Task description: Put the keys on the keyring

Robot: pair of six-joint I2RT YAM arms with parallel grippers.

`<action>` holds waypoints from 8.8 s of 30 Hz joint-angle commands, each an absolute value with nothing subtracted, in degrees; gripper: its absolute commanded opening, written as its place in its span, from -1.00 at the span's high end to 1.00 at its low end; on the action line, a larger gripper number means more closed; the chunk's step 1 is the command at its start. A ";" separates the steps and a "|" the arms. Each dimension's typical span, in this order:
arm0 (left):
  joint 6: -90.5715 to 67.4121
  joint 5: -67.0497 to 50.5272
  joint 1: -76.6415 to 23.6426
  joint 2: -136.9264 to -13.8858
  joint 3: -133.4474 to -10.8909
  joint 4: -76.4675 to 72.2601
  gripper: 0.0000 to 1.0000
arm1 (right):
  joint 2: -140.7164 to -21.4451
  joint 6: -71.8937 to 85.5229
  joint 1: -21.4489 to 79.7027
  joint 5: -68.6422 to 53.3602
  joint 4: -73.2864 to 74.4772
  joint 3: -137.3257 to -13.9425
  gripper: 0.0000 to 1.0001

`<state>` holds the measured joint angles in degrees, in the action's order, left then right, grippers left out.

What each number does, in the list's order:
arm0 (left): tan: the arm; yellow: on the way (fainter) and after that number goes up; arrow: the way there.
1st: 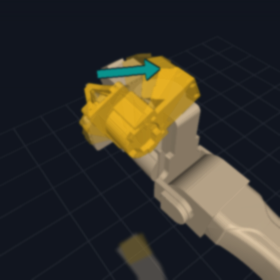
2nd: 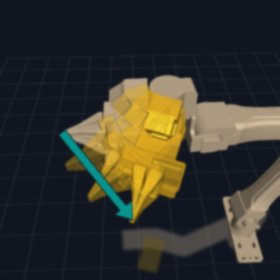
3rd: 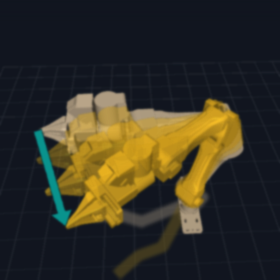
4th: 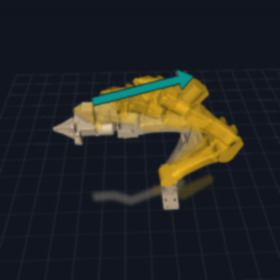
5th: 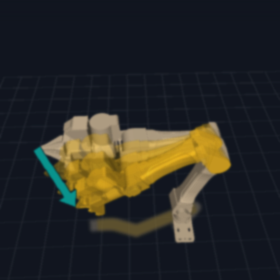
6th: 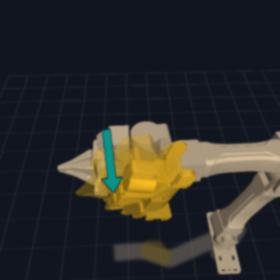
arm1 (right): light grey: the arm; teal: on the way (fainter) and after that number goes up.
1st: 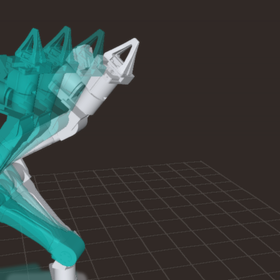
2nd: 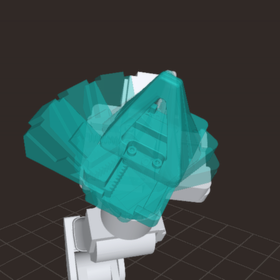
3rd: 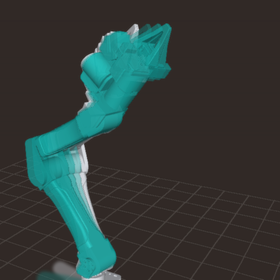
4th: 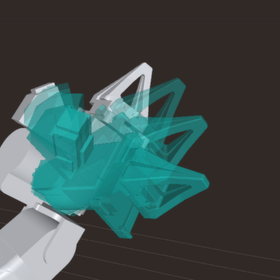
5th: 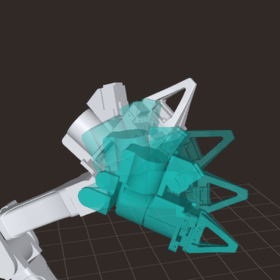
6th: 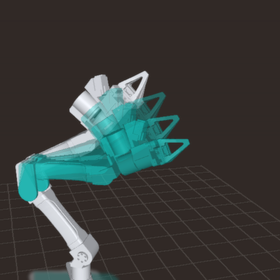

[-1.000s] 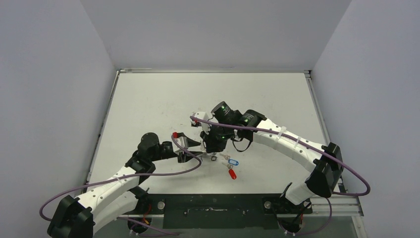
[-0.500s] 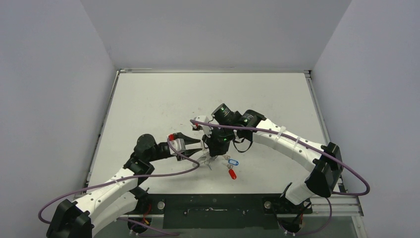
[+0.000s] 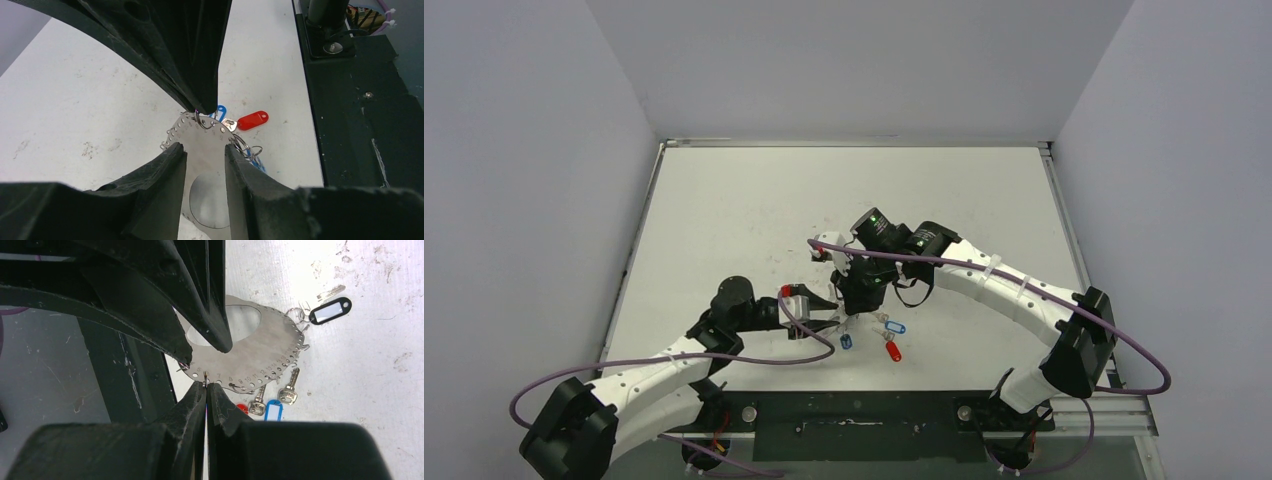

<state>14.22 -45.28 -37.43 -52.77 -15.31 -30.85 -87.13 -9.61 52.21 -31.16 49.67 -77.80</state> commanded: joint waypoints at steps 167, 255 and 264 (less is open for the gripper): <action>5.06 -38.00 -42.57 -47.17 -17.49 -37.44 0.37 | -80.97 -18.19 55.50 -27.79 41.75 -75.55 1.00; 0.48 -30.55 -42.60 -42.99 -7.56 -50.55 1.00 | -67.85 -10.67 48.40 -46.88 -8.74 -43.44 1.00; 1.68 -27.41 -42.56 -40.54 -9.09 -43.39 1.00 | -67.19 -13.38 48.53 -46.71 4.77 -49.78 1.00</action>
